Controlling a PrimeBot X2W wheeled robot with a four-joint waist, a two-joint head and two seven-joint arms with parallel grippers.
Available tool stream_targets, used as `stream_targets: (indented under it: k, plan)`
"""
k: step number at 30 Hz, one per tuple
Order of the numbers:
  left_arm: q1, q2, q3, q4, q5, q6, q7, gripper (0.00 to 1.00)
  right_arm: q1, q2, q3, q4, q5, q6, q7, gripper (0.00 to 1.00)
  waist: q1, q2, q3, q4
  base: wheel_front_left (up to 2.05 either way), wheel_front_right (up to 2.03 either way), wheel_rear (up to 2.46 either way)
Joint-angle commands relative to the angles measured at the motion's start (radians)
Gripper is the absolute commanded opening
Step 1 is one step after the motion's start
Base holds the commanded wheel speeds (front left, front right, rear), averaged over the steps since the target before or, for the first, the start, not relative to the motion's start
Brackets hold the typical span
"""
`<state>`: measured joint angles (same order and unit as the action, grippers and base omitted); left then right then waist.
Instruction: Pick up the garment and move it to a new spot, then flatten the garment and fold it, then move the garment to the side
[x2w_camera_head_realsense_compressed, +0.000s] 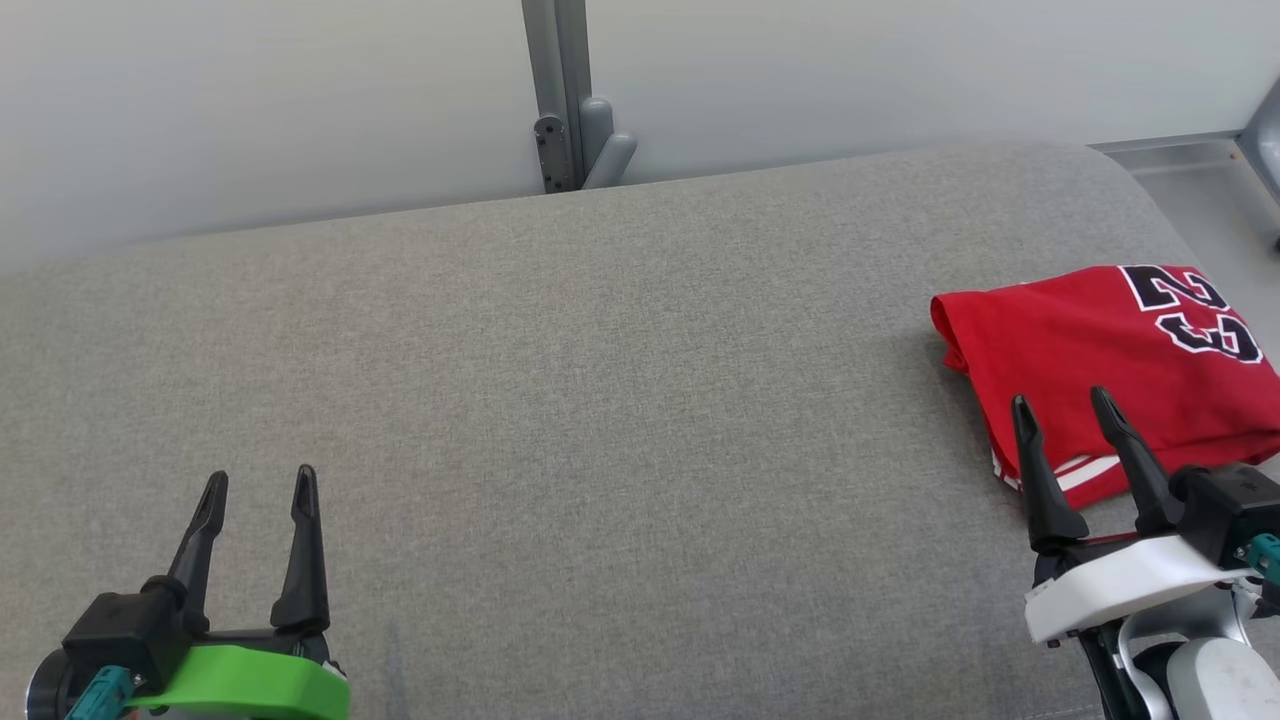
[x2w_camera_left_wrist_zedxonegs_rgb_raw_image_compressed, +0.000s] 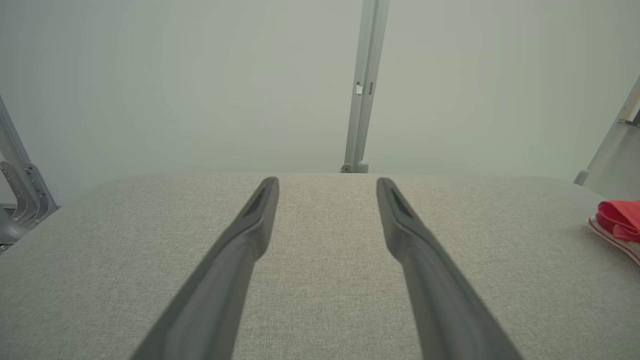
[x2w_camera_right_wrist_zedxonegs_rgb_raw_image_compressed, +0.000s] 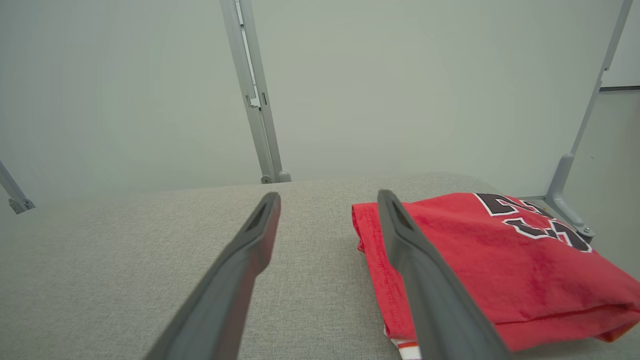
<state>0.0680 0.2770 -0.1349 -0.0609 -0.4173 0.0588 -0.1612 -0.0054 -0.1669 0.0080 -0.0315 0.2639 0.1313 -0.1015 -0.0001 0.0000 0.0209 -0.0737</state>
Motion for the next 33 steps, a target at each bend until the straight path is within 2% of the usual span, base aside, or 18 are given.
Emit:
stream_targets:
  k: [1, 30, 31, 33]
  plan:
    - [-0.012, 0.008, 0.001, 0.001, 0.003, 0.003, -0.006, 1.0, 0.002, 0.002, -0.004, -0.004, 0.006, -0.001, -0.005, 1.0, 0.0001, 0.0, 0.003, 0.001, 0.0, 0.0, 0.0]
    - [-0.017, 0.022, -0.01, 0.003, -0.006, 0.016, -0.009, 1.0, 0.008, 0.004, -0.01, -0.005, 0.014, -0.001, -0.005, 1.0, 0.0001, 0.0, -0.001, 0.001, 0.0, 0.0, 0.0]
    - [-0.002, 0.013, -0.011, 0.005, -0.008, 0.012, -0.008, 0.0, 0.001, 0.004, -0.007, 0.003, 0.009, 0.0, -0.003, 0.0, 0.0001, 0.0, -0.001, 0.001, 0.0, 0.0, 0.0]
    - [0.005, 0.005, -0.015, 0.013, -0.019, 0.011, -0.008, 0.0, 0.003, 0.008, -0.006, 0.016, 0.02, 0.0, 0.0, 0.0, 0.0001, 0.0, -0.001, 0.001, 0.0, 0.0, 0.0]
